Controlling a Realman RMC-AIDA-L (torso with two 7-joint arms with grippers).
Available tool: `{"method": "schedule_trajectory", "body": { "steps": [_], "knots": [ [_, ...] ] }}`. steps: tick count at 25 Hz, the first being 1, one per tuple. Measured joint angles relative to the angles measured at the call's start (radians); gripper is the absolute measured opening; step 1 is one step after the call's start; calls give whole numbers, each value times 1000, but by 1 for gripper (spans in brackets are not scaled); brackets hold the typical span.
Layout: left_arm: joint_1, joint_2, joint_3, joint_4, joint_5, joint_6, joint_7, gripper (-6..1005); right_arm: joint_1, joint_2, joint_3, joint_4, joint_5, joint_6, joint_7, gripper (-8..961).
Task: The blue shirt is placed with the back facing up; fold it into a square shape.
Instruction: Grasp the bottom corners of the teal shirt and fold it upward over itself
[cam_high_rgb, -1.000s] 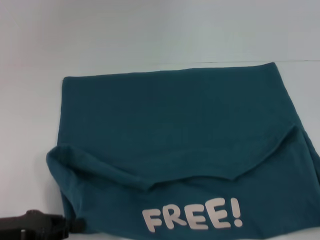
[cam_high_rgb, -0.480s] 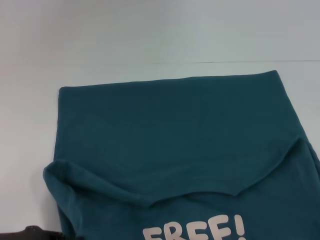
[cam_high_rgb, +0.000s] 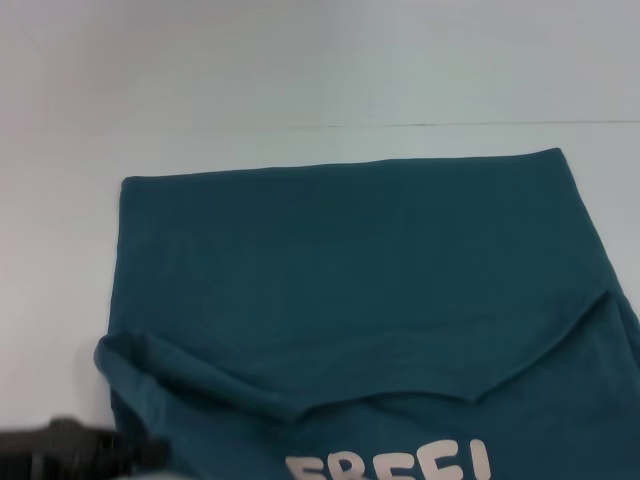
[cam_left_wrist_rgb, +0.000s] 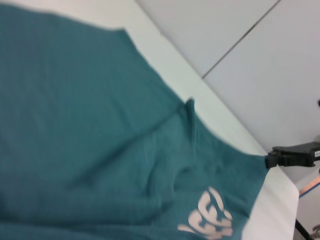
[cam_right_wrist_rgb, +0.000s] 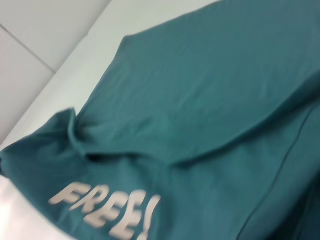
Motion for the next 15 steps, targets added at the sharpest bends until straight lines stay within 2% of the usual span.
{"method": "schedule_trajectory", "body": {
  "steps": [5,9,10,11,15],
  "knots": [
    [-128,37,-46,-54,-4,-52,-45,18,79,-9,77,3,4,40,9,28],
    [-243,71,-64,-133,-4,-179,-88,18,157,-17,104,12,5,128,35,28],
    [-264,77,-64,-148,-4,-206,-97,18,204,-18,104,19,7,197,50,28],
    [-305,86,-60,-180,-4,-269,-118,18,204,-18,104,19,7,197,50,28],
    [-368,91,-61,-210,-4,-419,-161,17,291,-18,90,65,5,330,53,28]
  ]
}}
